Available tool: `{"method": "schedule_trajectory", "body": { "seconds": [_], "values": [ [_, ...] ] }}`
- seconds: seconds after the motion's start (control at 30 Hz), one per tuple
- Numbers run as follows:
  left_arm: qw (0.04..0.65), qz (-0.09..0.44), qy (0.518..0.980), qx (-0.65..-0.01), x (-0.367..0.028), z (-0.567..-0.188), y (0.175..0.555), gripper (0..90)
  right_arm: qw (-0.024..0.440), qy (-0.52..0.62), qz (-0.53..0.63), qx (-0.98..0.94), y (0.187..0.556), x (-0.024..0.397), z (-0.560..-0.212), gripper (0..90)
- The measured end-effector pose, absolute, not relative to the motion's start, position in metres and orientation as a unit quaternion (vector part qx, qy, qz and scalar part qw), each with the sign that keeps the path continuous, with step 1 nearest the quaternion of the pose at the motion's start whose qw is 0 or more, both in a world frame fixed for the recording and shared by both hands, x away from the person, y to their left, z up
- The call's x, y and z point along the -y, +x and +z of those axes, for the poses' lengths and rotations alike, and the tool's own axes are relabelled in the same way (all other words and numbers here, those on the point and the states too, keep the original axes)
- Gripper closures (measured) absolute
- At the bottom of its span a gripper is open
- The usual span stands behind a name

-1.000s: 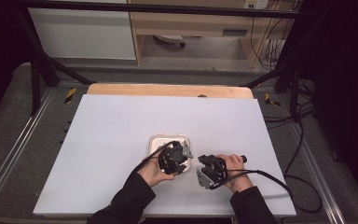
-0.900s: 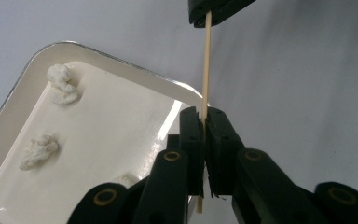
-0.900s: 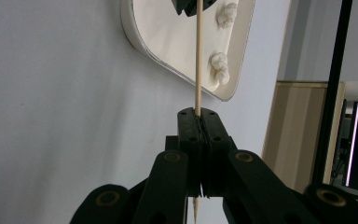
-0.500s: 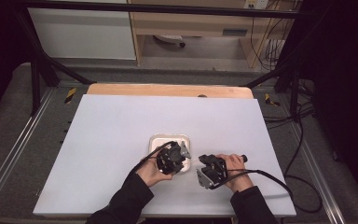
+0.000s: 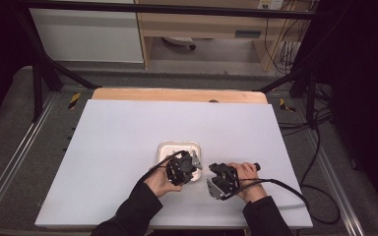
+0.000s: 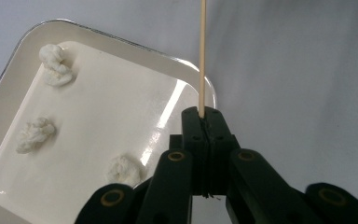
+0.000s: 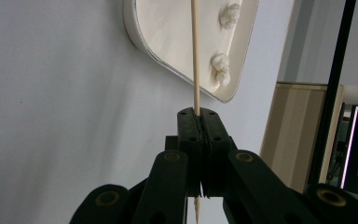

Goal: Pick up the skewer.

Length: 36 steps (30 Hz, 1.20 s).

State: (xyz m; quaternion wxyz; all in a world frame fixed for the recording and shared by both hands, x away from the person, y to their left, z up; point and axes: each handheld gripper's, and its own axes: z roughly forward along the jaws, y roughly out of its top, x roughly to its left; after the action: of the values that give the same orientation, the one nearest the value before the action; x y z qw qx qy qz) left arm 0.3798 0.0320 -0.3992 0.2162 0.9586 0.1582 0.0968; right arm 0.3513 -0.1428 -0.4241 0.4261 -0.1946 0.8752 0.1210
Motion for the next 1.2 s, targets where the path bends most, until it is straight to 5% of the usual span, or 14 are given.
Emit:
{"method": "schedule_trajectory", "body": {
  "seconds": [0.33,0.6,0.7,1.2],
  "values": [
    [0.222,0.099,0.956,-0.162,-0.033,-0.396,0.379,89.0,0.432,-0.189,0.126,-0.873,0.351,0.144,-0.421,87.2],
    [0.235,0.105,0.948,-0.185,-0.05,-0.394,0.384,89.0,0.423,-0.092,0.192,-0.881,0.353,0.153,-0.409,53.1],
    [0.239,0.106,0.945,-0.196,-0.06,-0.393,0.385,88.9,0.386,0.015,0.256,-0.886,0.357,0.166,-0.404,38.5],
    [0.309,0.105,0.908,-0.262,-0.11,-0.39,0.385,88.8,0.24,0.249,0.308,-0.886,0.365,0.201,-0.421,12.0]
  ]
}}
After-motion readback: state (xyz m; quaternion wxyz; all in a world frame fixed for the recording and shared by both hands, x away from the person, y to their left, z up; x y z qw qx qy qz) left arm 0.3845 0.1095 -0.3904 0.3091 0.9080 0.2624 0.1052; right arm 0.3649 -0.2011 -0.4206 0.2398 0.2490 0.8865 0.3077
